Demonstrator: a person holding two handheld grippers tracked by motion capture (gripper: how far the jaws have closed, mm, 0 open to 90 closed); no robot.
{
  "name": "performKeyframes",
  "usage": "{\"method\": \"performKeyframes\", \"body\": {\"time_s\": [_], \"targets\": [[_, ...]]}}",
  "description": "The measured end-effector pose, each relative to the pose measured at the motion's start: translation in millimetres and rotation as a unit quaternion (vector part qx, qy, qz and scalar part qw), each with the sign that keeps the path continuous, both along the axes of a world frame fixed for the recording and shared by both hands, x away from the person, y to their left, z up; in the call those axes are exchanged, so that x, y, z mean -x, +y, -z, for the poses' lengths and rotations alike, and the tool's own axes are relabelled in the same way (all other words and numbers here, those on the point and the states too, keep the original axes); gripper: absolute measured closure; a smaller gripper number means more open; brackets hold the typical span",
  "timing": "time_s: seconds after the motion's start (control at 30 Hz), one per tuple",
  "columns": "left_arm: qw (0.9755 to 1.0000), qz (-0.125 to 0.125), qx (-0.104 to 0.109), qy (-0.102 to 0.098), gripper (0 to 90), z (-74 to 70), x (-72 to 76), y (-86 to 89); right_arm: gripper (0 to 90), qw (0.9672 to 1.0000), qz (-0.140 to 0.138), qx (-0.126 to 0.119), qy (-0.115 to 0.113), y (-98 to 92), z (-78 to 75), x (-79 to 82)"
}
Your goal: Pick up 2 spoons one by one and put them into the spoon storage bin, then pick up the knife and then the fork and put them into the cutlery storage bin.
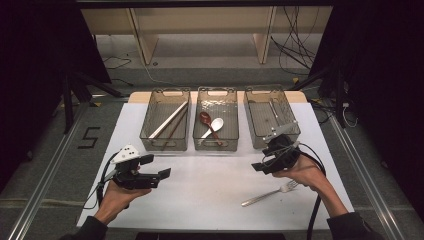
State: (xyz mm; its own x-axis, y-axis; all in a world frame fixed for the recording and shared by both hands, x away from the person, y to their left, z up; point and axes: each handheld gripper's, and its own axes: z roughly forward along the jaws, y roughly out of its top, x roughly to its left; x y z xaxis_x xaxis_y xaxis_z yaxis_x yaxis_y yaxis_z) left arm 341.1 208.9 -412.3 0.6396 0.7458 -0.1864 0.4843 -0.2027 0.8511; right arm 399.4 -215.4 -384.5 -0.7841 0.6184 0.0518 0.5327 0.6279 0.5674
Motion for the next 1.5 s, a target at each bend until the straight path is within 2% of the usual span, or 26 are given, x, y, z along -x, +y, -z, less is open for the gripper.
{"method": "performKeyframes", "body": {"time_s": [0.27,0.5,0.87,0.97,1.27,1.5], "targets": [[1.0000,-0.003,-0.001,0.002,15.3,0.5,-1.2,0.8,32.7,0.9995,-0.015,0.020,0.021,2.2,13.5,6.0],[1.0000,-0.006,0.001,0.004,15.3,2.0,-4.1,2.1,32.7,0.9973,-0.031,0.052,0.041,3.4,27.4,10.2],[1.0000,-0.007,0.001,0.000,15.3,0.1,-0.9,3.4,34.0,0.9911,-0.068,0.089,0.073,3.1,43.1,24.0],[1.0000,-0.007,0.002,0.001,15.3,0.5,-2.3,2.8,34.8,0.9889,-0.073,0.106,0.074,2.8,48.1,25.1],[1.0000,-0.005,0.001,0.001,15.3,0.5,-0.1,2.5,37.8,0.9850,-0.083,0.129,0.080,1.0,56.5,27.8],[1.0000,-0.002,-0.003,-0.002,15.3,-1.0,1.8,1.0,40.1,0.9796,-0.100,0.153,0.084,1.7,62.0,31.9]]}}
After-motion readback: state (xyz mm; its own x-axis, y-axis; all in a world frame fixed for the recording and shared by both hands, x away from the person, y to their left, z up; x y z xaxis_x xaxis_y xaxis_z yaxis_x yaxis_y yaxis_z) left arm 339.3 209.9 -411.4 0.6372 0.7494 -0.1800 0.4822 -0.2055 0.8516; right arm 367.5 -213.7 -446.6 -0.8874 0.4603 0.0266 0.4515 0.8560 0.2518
